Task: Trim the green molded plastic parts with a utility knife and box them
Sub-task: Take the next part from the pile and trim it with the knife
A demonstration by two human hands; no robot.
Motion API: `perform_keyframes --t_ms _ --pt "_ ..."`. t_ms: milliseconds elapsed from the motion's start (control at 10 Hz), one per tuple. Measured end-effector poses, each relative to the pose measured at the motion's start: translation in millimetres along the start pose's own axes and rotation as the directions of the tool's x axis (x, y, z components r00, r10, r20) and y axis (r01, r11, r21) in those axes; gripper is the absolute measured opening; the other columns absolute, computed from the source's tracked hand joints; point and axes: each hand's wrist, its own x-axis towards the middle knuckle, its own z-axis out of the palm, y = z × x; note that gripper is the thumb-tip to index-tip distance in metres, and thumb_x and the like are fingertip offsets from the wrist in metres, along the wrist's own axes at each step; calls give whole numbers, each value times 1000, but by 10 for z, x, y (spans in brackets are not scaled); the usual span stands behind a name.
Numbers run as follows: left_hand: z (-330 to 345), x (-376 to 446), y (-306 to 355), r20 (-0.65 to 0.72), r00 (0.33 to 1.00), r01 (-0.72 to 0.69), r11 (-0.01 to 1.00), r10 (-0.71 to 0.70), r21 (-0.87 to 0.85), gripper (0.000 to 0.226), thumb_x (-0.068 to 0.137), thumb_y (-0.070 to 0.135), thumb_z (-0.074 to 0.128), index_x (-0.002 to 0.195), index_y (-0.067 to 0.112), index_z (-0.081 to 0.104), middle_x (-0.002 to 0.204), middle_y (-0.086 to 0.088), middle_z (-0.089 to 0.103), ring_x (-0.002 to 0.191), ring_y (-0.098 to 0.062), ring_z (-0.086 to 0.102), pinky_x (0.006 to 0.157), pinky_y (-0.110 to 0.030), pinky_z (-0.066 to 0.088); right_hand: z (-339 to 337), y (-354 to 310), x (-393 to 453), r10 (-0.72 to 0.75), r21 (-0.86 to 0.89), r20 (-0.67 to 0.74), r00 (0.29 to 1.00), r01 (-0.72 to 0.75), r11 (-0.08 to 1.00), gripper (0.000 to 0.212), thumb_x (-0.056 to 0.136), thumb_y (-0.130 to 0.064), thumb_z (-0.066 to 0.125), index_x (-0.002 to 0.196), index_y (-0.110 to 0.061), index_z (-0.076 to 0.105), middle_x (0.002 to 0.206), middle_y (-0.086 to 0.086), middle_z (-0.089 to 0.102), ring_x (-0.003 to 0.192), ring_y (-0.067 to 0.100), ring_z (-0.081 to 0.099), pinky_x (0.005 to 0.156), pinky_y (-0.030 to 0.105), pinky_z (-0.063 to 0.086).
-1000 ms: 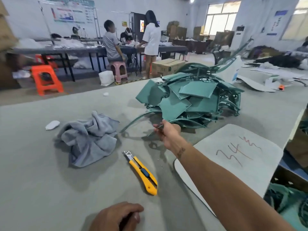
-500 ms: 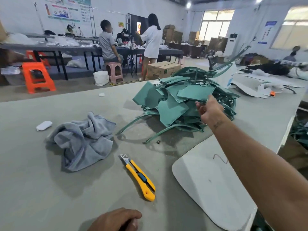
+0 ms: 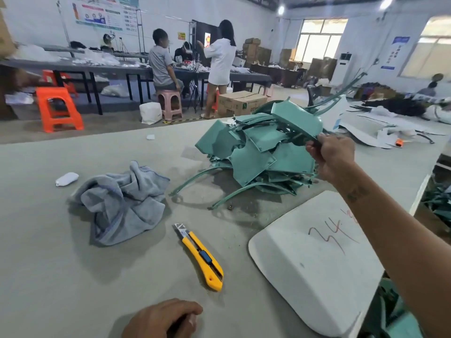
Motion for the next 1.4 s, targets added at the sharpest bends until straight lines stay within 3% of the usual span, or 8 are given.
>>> perform_keyframes --t_ms 300,400,600,800,1000,1100,1200,1400 --pt "10 -35 26 -43 995 89 993 -93 -82 22 85 34 74 95 53 74 93 37 68 83 12 64 71 -6 47 -253 243 -1254 32 -80 378 925 -2 997 25 107 -8 54 85 -7 65 55 6 61 40 11 50 36 17 39" --pt "-22 -59 157 -124 981 100 942 -146 -319 33 81 59 63 114 53 67 104 23 71 78 -3 67 64 -17 48 -209 531 -1750 206 -39 606 768 -230 972 24 103 -6 53 81 -6 64 58 8 49 40 10 39 35 16 31" --pt "-111 -66 280 -125 958 65 617 -260 -784 75 82 73 62 138 22 59 131 7 68 122 -15 64 91 -36 57 -112 1199 -2759 429 -154 903 20 -918 367 17 80 8 59 87 -8 58 57 2 37 42 13 28 39 20 20" --pt "-200 -82 148 -97 894 61 332 -438 -941 49 74 33 82 108 2 65 96 -16 72 80 -20 66 68 -26 56 79 1586 -3335 477 -222 873 -99 -953 208 12 90 3 51 85 -1 60 55 11 45 38 17 35 38 16 17" --pt "-294 -31 69 -282 765 -13 424 -580 -906 39 98 -5 55 116 24 72 107 -4 78 94 -19 75 78 -37 61 26 1638 -3271 584 -473 758 291 -371 799 16 88 -18 72 72 -17 73 56 14 57 40 18 46 39 22 31" --pt "-389 16 -9 -441 587 -61 505 -679 -861 36 103 1 52 115 29 71 107 5 78 97 -16 74 93 -57 57 -57 1654 -2895 250 -422 657 711 73 904 24 99 -12 68 76 -20 73 59 4 63 47 18 52 44 22 40" --pt "-426 9 -59 -461 436 -105 465 -773 -879 30 104 6 51 116 26 69 102 5 79 91 -14 74 92 -61 56 -87 1687 -2573 -198 -557 551 810 534 636 13 95 -21 73 95 -34 69 83 -15 71 78 10 66 67 19 45" --pt "-577 -21 -231 -379 381 -214 318 -844 -924 27 103 8 55 122 23 66 97 6 79 82 -14 74 58 -31 58 244 1766 -2285 -32 -676 721 692 713 187 52 89 -51 72 129 -18 67 130 9 58 122 38 55 102 48 44"
